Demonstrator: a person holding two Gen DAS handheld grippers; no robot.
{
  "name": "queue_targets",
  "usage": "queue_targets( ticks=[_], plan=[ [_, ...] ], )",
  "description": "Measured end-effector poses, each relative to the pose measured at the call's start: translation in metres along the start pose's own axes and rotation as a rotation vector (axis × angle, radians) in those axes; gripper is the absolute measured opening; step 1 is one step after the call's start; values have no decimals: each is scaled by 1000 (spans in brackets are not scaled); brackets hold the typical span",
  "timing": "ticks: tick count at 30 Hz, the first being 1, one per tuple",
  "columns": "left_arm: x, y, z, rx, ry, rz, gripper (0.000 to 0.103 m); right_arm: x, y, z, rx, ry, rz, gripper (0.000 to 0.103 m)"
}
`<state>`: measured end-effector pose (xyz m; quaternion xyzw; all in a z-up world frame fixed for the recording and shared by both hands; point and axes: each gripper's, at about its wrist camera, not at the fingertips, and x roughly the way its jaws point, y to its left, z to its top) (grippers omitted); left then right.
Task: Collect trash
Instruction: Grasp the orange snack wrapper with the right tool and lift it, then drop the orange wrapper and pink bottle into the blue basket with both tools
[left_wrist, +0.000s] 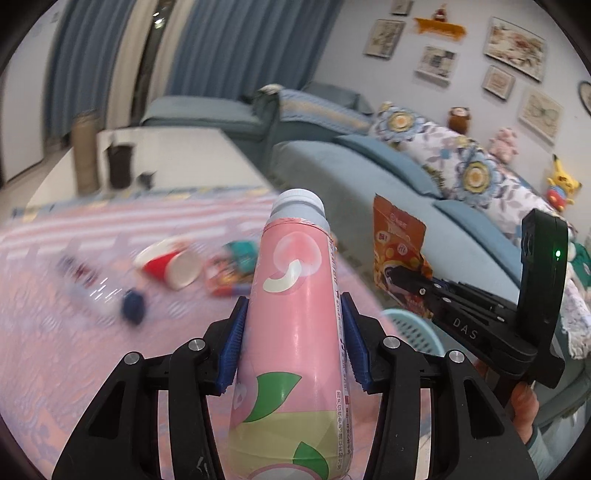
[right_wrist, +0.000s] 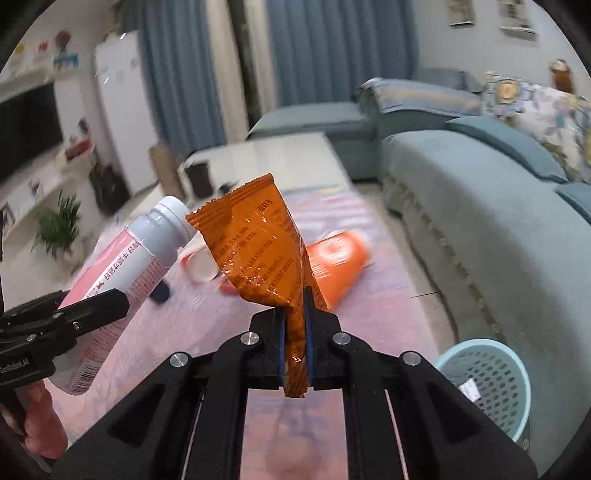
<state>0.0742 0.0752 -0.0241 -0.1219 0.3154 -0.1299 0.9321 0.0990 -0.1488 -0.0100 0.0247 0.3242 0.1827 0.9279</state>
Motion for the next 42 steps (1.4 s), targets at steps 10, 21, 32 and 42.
queue_targets(
  ticks=[10, 21, 32, 42],
  plan=[
    [42, -118, 28, 140, 3, -131, 46, -37, -127, -18, 186, -35, -188, 6],
    [155, -218, 3, 247, 193, -216, 46, 6, -249, -103, 458, 208, -278, 7],
    [242, -229, -60, 249, 436, -226, 47, 52, -295, -174, 663, 390, -218, 9],
    [241, -221, -61, 241, 441, -232, 55, 51, -297, -174, 688, 376, -210, 12]
  ],
)
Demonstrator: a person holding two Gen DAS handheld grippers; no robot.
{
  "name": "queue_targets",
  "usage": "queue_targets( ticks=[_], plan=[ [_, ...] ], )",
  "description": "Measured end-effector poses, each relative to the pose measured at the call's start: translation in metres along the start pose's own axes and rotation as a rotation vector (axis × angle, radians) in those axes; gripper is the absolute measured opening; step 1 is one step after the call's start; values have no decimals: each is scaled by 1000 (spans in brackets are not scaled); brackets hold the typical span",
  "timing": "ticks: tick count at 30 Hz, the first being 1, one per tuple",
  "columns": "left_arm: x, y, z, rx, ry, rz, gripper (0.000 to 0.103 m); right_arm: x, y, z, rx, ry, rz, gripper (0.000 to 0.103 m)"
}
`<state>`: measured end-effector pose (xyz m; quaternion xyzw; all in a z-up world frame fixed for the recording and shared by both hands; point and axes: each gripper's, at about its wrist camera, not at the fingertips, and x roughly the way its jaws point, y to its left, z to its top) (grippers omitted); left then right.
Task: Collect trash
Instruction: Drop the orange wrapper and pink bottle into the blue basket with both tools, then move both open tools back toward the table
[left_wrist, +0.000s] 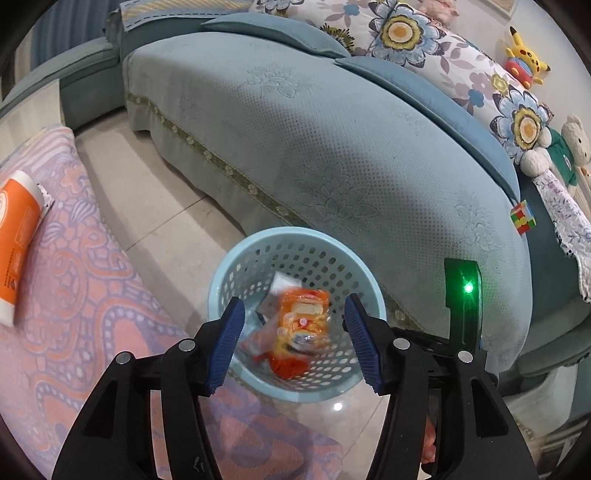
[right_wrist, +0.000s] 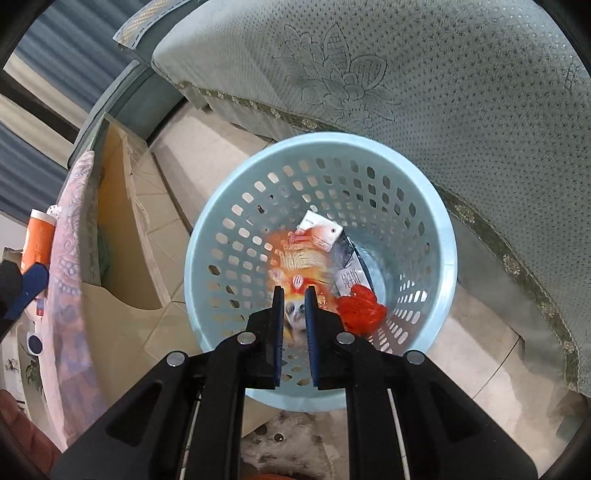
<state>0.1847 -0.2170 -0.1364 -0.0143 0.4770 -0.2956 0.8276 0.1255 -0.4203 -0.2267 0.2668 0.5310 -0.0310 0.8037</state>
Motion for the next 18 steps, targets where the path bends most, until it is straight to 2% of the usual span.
queue_targets(
  ticks=[3, 9, 14, 15, 18],
  plan=[
    [-4, 1, -1, 3, -6, 3, 55, -5, -1, 2, 0, -16, -8, 26],
    [-18, 2, 0, 2, -32, 4, 55, -17, 9, -2, -34, -43, -8, 26],
    [-51, 5, 1, -7, -85, 11, 57, -52, 46, -3, -145, -132, -10, 27],
    [-61, 7, 1, -12, -102, 16, 61, -62, 58, -3, -175, -157, -3, 31],
    [-104, 19, -3, -40, -182, 45, 65, -88, 95, -7, -250, -236, 19, 52]
  ],
)
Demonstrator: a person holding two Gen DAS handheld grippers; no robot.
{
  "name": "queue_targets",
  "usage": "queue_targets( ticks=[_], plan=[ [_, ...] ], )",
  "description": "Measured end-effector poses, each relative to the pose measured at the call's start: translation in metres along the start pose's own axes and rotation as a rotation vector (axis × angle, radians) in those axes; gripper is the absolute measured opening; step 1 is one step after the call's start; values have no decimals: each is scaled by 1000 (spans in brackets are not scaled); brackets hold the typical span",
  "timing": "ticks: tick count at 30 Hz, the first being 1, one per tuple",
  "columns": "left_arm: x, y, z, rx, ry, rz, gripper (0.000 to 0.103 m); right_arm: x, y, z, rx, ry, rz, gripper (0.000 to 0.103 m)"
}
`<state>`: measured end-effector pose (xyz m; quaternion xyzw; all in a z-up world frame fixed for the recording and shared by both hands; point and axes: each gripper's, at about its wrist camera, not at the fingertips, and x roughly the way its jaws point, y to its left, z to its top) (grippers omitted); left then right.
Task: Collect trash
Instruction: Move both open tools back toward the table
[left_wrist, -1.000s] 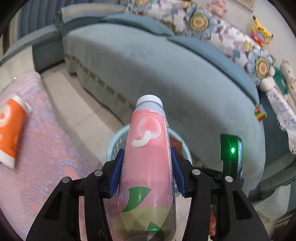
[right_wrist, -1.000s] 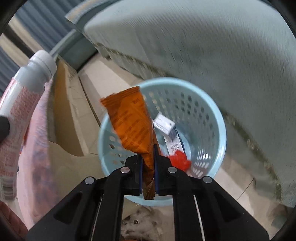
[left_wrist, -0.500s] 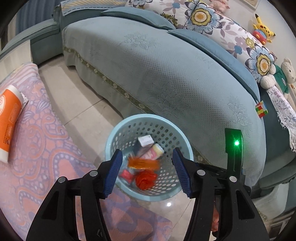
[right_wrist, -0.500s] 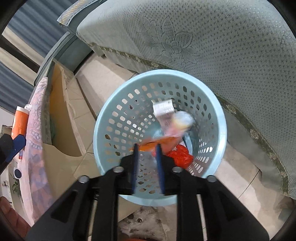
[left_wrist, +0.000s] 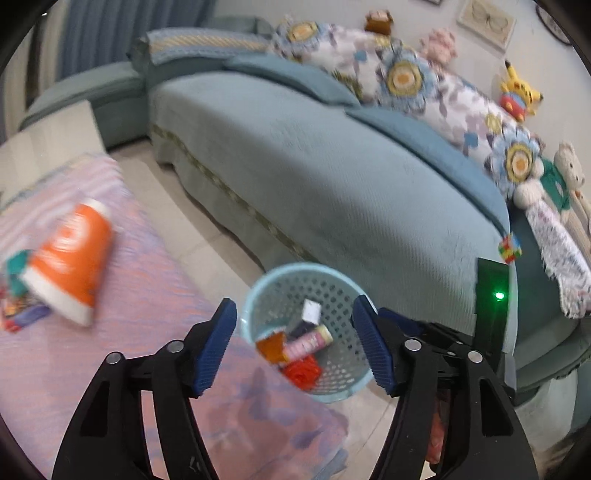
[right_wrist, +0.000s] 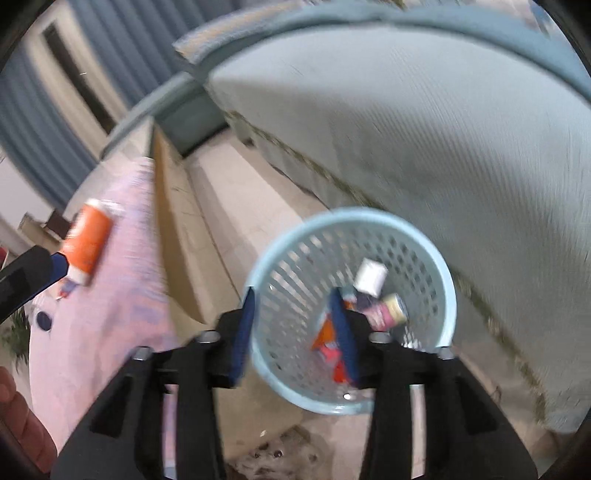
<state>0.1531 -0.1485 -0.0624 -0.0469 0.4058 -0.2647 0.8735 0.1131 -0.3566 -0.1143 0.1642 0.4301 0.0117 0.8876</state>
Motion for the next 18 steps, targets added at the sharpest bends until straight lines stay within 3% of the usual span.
queue_targets(
  ticks=[3, 8, 15, 18],
  plan=[
    [-35, 22, 1, -44, -57, 49, 66, -23, 47, 9, -85, -77, 49, 53],
    [-101, 96, -9, -175, -151, 228, 71, -36, 117, 13, -187, -162, 108, 65],
    [-164, 225, -41, -418, -177, 511, 74, -5, 200, 13, -270, -139, 163, 65],
    [-181, 269, -58, -498, -191, 556, 74, 15, 224, 16, -286, -122, 184, 65]
  ],
)
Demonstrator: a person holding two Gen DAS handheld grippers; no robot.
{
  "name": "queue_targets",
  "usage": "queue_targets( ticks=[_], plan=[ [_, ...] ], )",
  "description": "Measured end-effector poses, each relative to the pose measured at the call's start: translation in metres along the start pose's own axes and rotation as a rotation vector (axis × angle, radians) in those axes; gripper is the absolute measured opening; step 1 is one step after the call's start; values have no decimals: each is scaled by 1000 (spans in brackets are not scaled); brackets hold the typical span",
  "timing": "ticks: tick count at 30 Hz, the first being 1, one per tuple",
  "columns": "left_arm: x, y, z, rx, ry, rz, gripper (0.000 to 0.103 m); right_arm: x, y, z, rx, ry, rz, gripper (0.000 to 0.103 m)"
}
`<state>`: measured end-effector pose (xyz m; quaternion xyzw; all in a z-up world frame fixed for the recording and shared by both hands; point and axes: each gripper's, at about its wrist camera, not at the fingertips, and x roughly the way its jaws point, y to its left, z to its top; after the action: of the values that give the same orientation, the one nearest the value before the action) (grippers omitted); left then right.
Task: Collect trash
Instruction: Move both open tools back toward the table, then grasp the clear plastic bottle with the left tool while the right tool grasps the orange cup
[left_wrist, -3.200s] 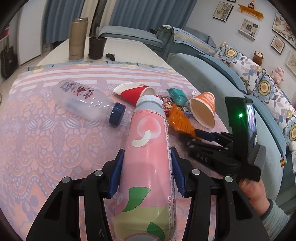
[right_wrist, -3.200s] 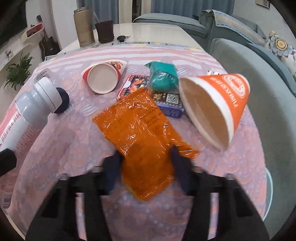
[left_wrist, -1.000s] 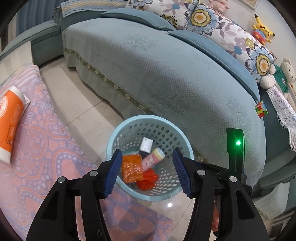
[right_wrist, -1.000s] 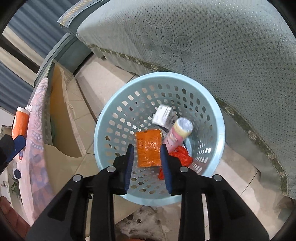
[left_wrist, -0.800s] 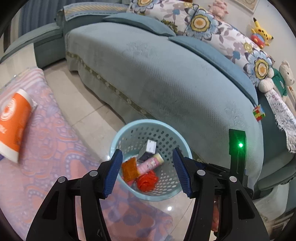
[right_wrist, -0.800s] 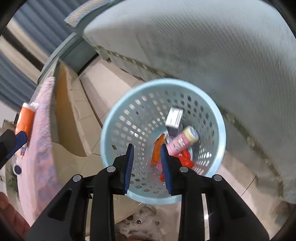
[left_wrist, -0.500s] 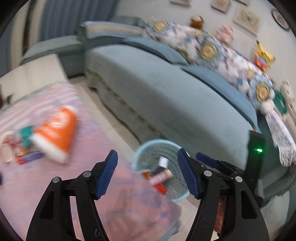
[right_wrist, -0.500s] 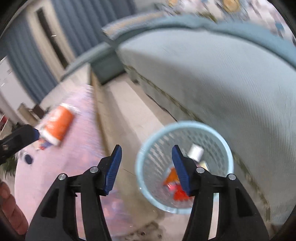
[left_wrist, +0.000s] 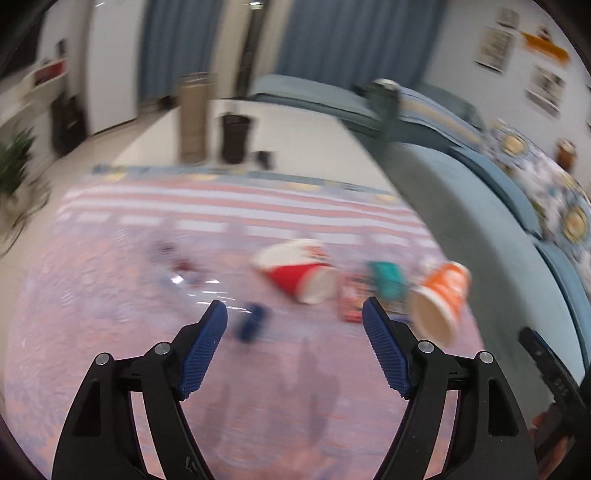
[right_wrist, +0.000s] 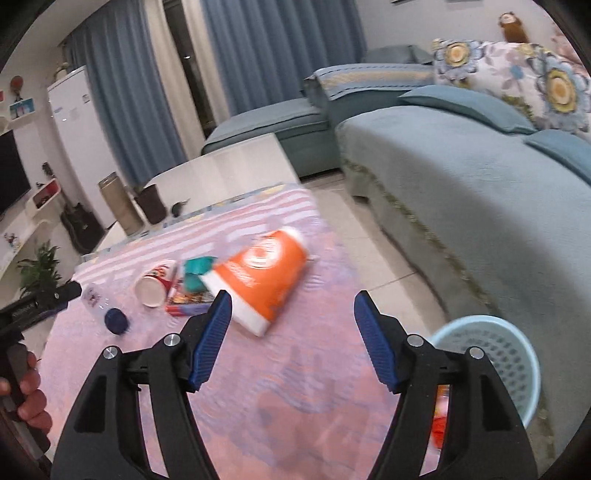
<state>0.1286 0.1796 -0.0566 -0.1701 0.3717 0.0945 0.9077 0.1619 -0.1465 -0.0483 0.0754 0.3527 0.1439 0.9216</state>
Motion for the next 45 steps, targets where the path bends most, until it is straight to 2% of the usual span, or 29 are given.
queue_targets(
  ticks=[8, 10, 12, 17, 20, 27, 30, 32, 36, 42, 45],
  plan=[
    [28, 67, 8, -160, -14, 60, 83, 52, 16, 7, 34, 68, 12, 65],
    [43, 82, 10, -223, 10, 60, 83, 64, 15, 7, 49, 89, 4, 65],
    [56, 91, 10, -278, 35, 42, 83, 76, 11, 7, 78, 120, 10, 65],
    [86, 86, 11, -321, 81, 13, 83, 93, -1, 12, 146, 163, 53, 65],
    [97, 83, 13, -313, 81, 36, 83, 105, -6, 15, 184, 197, 73, 65],
    [111, 84, 16, -287, 88, 38, 81, 124, -14, 20, 268, 235, 134, 68],
    [117, 79, 17, -254, 100, 29, 71, 134, -13, 20, 301, 255, 151, 74],
    [119, 74, 16, -216, 110, 34, 58, 141, -13, 19, 330, 271, 166, 77],
    [118, 64, 12, -141, 112, 35, 57, 152, -13, 16, 380, 299, 204, 77],
    [107, 43, -2, -24, 123, 15, 57, 142, -2, 11, 323, 304, 214, 58],
    [93, 35, -10, 5, 113, -24, 57, 123, 5, 7, 279, 279, 229, 49]
  ],
)
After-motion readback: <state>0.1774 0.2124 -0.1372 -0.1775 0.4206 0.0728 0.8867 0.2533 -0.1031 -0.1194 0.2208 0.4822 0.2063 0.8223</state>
